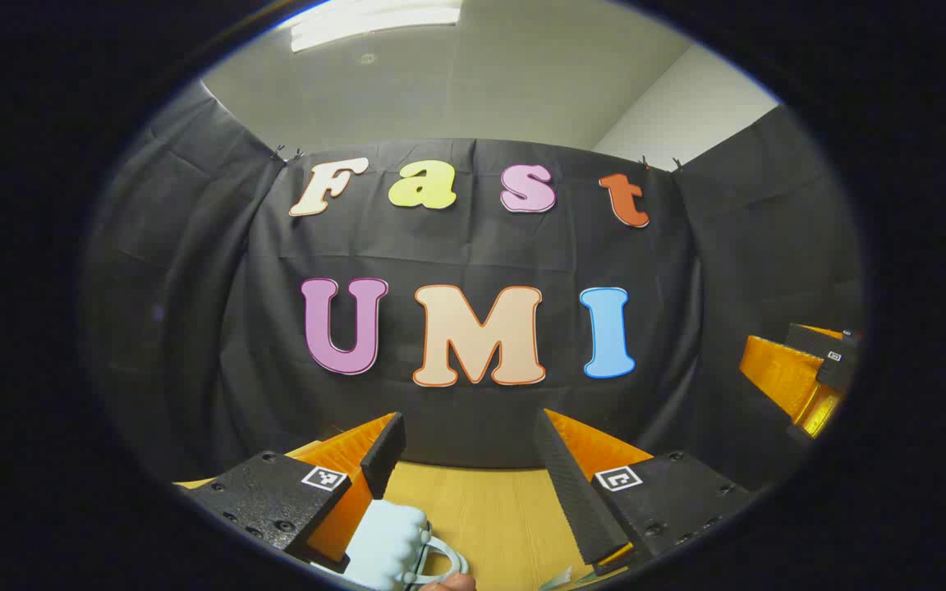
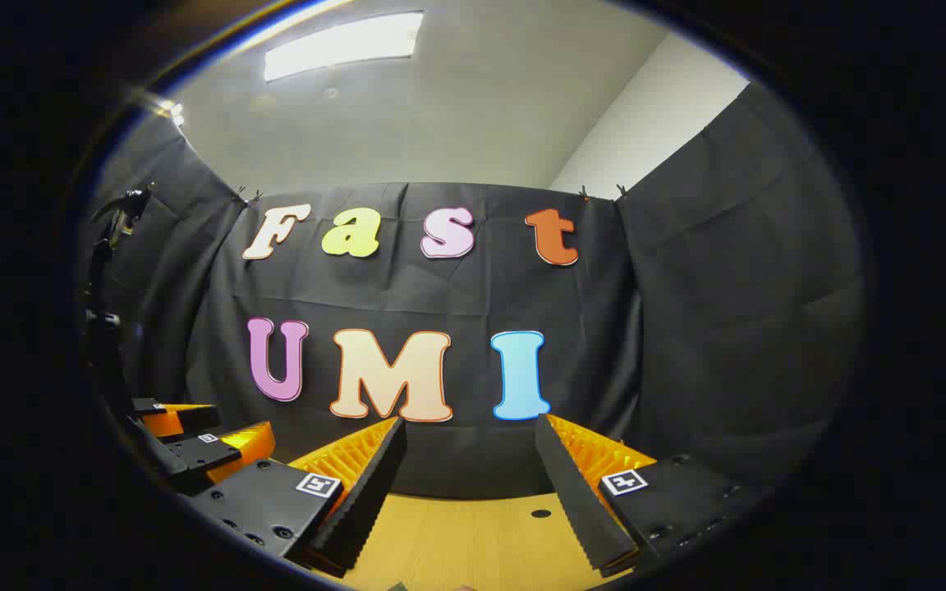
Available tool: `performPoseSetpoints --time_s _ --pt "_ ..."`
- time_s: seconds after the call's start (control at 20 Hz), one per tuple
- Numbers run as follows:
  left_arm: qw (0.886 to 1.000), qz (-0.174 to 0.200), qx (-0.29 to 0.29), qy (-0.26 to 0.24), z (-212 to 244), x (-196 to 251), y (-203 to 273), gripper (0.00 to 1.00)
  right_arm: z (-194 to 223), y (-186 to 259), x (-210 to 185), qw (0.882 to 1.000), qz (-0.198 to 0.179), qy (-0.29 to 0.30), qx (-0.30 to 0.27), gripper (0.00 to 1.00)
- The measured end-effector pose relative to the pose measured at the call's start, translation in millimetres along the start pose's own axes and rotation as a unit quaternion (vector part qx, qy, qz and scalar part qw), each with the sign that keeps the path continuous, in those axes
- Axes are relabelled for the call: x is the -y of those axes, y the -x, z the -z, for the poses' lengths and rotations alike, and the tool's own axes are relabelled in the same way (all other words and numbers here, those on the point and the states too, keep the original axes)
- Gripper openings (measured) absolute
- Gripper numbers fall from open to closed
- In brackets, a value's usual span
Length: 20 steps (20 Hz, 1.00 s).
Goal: First open the suitcase, pack the skin care products into it, and then close the suitcase.
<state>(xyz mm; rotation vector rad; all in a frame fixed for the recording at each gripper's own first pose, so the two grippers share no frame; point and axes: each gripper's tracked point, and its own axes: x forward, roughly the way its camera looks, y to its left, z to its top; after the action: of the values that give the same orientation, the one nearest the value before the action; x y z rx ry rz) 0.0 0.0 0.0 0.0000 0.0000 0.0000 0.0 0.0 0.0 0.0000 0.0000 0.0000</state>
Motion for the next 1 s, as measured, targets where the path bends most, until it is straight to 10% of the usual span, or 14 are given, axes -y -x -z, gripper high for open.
performPoseSetpoints --time_s 0.6,1.0 --pt "1.000 -0.009 -0.014 -0.015 12 3 6 0.94 11 -6 13 1.000 0.000 -0.017 -0.014 0.99" --pt "0.989 -0.052 -0.132 -0.041 101 -22 5 0.94 46 -11 29 0.999 -0.033 -0.015 -0.041 0.99"
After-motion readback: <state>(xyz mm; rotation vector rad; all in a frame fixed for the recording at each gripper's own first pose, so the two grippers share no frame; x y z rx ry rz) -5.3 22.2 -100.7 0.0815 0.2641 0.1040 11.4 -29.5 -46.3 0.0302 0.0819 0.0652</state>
